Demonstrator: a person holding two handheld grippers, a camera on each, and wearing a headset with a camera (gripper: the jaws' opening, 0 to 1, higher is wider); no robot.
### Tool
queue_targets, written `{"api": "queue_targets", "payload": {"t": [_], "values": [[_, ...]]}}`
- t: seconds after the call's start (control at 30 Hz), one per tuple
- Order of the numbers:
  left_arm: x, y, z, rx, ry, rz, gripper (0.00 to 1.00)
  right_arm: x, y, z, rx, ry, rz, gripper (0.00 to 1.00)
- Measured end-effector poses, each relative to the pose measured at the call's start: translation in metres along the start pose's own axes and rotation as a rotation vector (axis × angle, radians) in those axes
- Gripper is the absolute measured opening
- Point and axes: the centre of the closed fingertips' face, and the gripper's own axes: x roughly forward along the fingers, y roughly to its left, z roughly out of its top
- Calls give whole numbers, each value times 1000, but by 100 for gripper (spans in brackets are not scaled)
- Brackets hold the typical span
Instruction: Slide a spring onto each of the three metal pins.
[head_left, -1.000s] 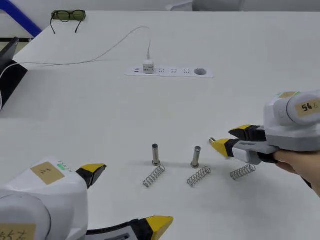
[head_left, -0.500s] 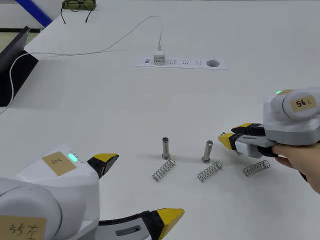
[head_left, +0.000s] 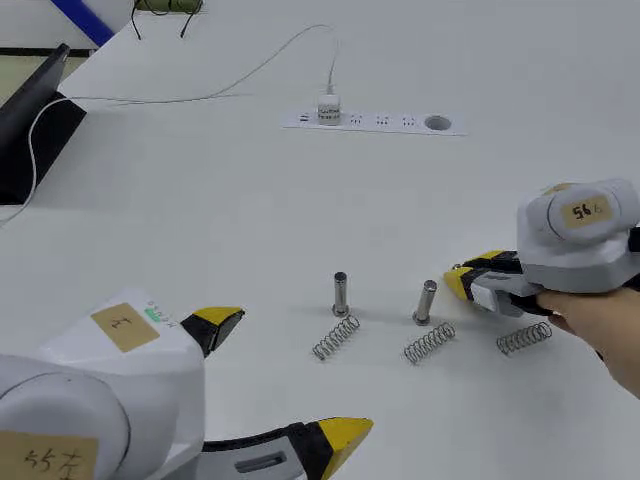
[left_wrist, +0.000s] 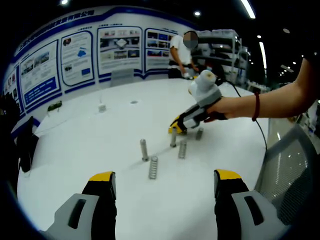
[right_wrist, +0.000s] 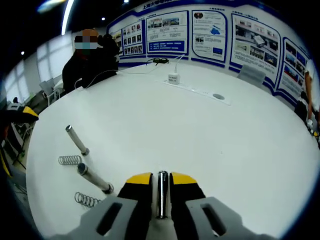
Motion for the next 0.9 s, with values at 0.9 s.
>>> {"api": "queue_targets", "payload": {"t": [0.9], "values": [[-9, 1, 16, 28, -28, 15, 79, -33, -14, 16, 129, -54, -14, 8]]}}
